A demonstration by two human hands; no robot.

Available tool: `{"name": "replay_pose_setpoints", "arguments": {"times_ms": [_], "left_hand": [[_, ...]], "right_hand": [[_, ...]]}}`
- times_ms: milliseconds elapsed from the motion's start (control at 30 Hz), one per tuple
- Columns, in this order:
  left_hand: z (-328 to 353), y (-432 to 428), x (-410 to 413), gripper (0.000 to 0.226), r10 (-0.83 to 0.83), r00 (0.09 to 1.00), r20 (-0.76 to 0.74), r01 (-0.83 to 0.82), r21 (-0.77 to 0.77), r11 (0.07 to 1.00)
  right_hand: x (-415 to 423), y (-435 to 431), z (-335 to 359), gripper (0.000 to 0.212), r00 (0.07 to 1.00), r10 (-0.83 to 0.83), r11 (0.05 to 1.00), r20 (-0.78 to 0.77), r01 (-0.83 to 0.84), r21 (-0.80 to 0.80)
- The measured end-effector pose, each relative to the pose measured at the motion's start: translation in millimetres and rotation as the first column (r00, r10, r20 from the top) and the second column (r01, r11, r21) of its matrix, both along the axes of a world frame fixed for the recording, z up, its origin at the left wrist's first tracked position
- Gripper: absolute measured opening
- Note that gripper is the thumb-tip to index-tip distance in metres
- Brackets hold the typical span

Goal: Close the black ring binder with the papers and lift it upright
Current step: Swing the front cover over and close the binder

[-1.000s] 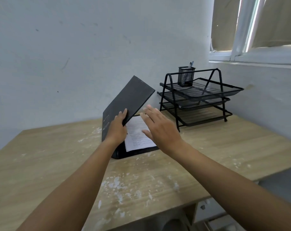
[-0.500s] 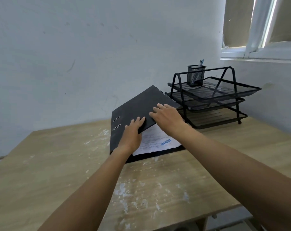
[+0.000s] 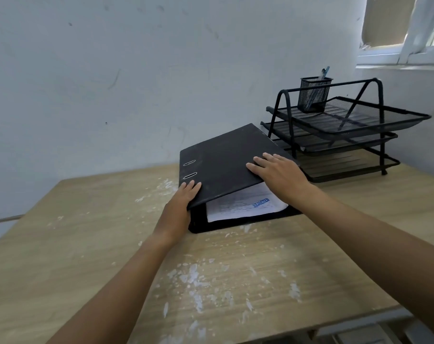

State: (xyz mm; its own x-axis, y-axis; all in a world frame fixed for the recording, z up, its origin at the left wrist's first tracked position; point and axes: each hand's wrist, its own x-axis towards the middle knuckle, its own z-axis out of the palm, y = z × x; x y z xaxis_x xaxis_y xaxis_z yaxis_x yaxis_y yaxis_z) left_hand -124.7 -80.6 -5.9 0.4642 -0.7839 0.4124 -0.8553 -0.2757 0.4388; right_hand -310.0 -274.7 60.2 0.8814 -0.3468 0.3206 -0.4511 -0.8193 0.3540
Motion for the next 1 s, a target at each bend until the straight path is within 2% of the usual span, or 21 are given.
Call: {"name": "replay_pose_setpoints", "arguments": {"times_ms": [367,567,1000], "left_hand": [[2,6,8,0.079,-0.007,0.996,0.086,0.005,0.030,1.000],[4,2,2,0.080,-0.033,0.990,0.137,0.022,0.085,0.996],[2,5,1,0.076,-0.103,0.973,0.206,0.086,0.091,0.992]], "right_hand": [[-2,4,-29,0.068,1.000,-0.008,0.991,0.012,0.006,0.130],[-4,1,-51,0.077,0.998,-0.047,0.965,0.040,0.035,0.261],[-20,18,-64,0.078,0.990,-0.117,0.960,0.080,0.093,0.263]]}}
